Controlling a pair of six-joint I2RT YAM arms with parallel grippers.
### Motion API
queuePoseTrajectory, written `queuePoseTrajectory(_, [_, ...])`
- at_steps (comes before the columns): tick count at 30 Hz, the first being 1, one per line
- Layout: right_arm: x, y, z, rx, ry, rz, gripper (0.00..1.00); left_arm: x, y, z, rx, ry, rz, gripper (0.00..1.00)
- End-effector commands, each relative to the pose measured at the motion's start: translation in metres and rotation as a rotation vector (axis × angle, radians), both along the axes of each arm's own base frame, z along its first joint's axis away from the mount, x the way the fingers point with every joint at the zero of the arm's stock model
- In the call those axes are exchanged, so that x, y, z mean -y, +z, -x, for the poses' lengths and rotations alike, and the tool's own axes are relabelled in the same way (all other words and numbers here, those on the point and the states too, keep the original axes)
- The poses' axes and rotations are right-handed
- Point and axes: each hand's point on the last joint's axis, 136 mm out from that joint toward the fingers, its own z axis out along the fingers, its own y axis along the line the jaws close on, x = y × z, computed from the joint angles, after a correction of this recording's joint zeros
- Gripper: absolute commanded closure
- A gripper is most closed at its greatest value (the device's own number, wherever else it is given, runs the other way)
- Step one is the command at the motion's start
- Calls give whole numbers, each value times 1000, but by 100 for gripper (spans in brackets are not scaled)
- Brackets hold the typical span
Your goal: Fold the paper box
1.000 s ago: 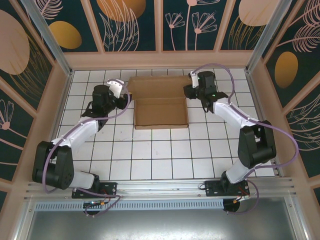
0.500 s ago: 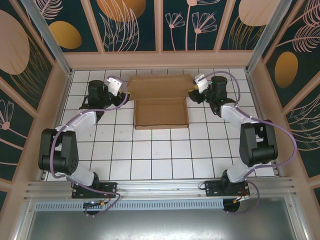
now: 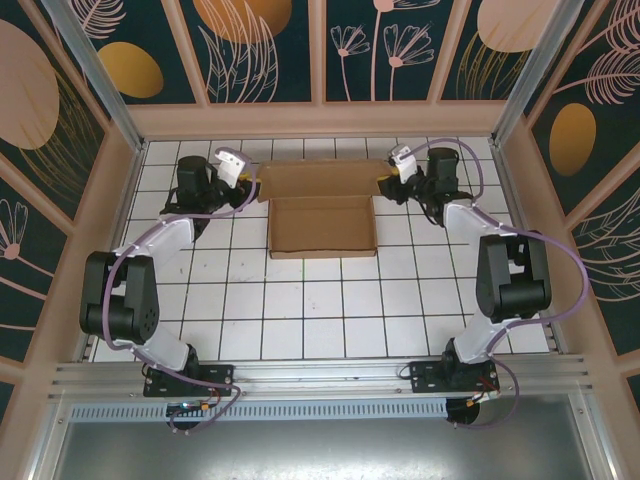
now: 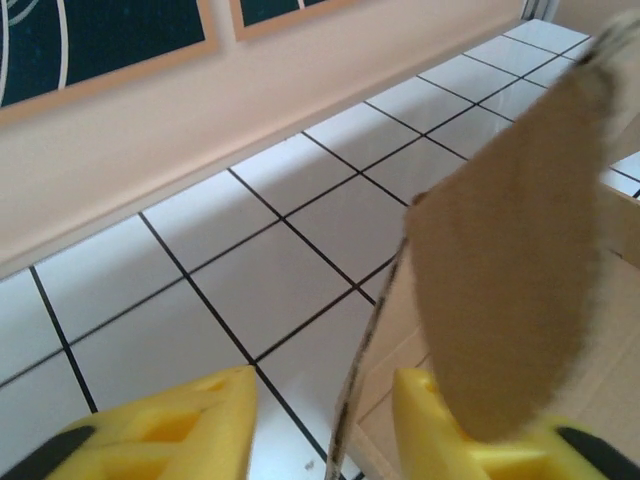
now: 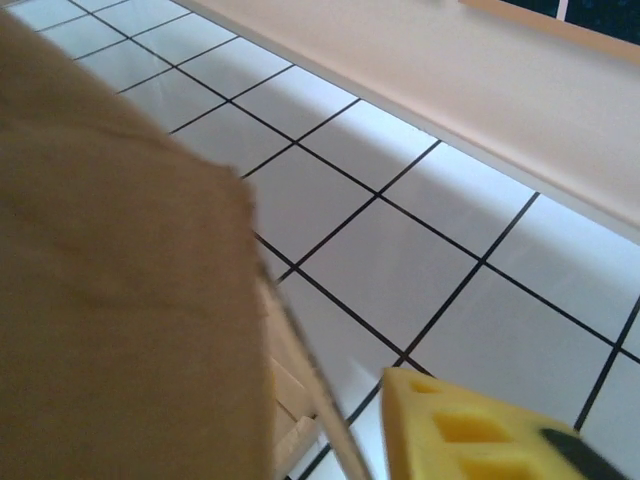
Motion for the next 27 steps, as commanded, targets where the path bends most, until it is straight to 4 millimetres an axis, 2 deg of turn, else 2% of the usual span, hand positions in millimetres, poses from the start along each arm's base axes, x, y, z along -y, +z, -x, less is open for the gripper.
queuePoseTrajectory(1, [-11, 5, -3, 1, 39, 3, 79, 5, 12, -6, 26, -32, 21, 67])
queuePoseTrajectory(5, [-13, 1, -7, -18, 10, 22, 89, 8, 9, -5, 5, -44, 40, 79])
queuePoseTrajectory(10, [-23, 6, -11, -41, -38, 9, 99, 14, 12, -3, -15, -65, 93, 90])
queuePoseTrajectory(16, [-41, 11, -11, -100, -134, -48, 99, 23, 20, 2, -39, -73, 211, 91])
queuePoseTrajectory(21, [-64, 9, -5, -108, -215, -18, 100, 32, 28, 5, -46, -71, 264, 92])
queuePoseTrajectory(25, [-74, 3, -10, -221, -319, -72, 100, 39, 18, 13, -78, -64, 282, 93])
queuePoseTrajectory(27, [-71, -2, -13, -262, -420, -113, 100, 43, 15, 16, -85, -65, 283, 94])
